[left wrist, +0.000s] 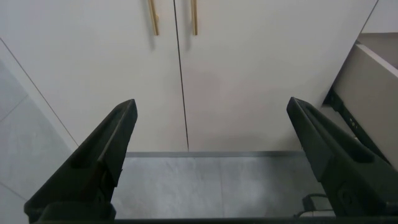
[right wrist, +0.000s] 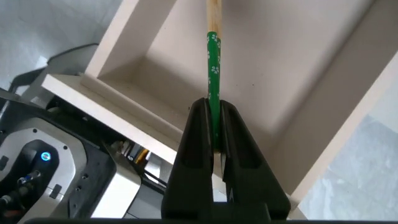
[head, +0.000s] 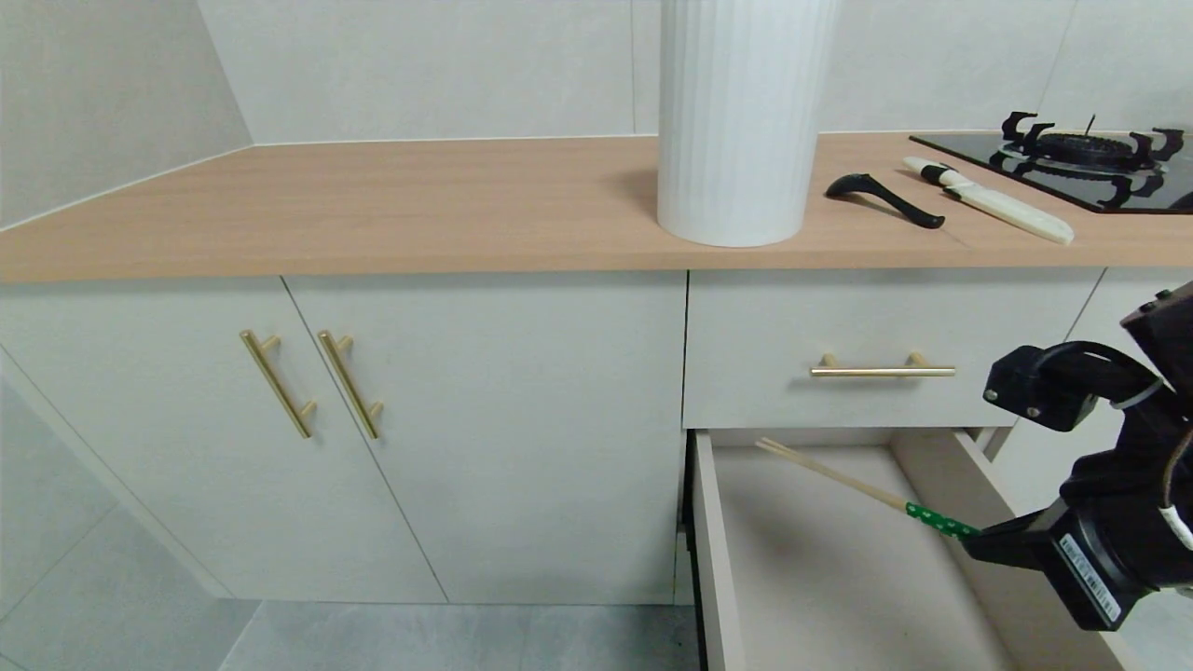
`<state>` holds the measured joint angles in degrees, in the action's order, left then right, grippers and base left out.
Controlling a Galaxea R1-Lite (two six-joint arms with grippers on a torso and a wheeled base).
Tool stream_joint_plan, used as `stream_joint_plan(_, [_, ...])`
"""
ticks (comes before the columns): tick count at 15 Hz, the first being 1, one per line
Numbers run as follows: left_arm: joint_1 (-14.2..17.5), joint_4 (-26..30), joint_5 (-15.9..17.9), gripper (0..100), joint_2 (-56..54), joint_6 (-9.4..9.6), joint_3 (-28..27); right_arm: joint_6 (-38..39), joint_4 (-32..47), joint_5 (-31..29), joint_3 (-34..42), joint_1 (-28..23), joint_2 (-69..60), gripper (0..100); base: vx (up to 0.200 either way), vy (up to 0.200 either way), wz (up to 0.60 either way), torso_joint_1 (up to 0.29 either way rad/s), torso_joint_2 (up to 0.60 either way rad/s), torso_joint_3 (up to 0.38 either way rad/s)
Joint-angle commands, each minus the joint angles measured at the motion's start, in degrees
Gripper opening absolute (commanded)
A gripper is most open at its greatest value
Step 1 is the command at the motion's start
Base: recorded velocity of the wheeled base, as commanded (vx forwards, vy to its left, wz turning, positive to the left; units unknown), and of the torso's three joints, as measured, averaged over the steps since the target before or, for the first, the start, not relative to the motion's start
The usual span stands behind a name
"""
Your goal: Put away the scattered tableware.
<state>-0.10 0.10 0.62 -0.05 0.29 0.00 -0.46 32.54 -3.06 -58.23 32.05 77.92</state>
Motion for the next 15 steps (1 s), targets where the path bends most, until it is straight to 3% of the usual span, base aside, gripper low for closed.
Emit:
stream_joint_plan(1, [0.0,0.0,0.0,100,0.0,-0.03,0.0,0.1,-0.3,-0.1,-0.1,-0.1,5.6,0,0.000,0.000,0.00,0.000,0.00,0.000])
stream_joint_plan(6, [0.0,0.0,0.0,100,0.0,-0.03,0.0,3.4,-4.6,-2.9,-1.0,-0.2,17.8,0,0.000,0.000,0.00,0.000,0.00,0.000])
stream_joint_plan(12, [0.0,0.0,0.0,100,0.0,0.06,0.0,15.7,-13.1,-3.3,-6.1,-0.1,31.2,0,0.000,0.000,0.00,0.000,0.00,0.000])
stream_joint_plan(15, [0.0,0.0,0.0,100,0.0,-0.03,0.0,18.3,-14.4,-4.9,-7.9,-0.1,36.3,0,0.000,0.000,0.00,0.000,0.00,0.000])
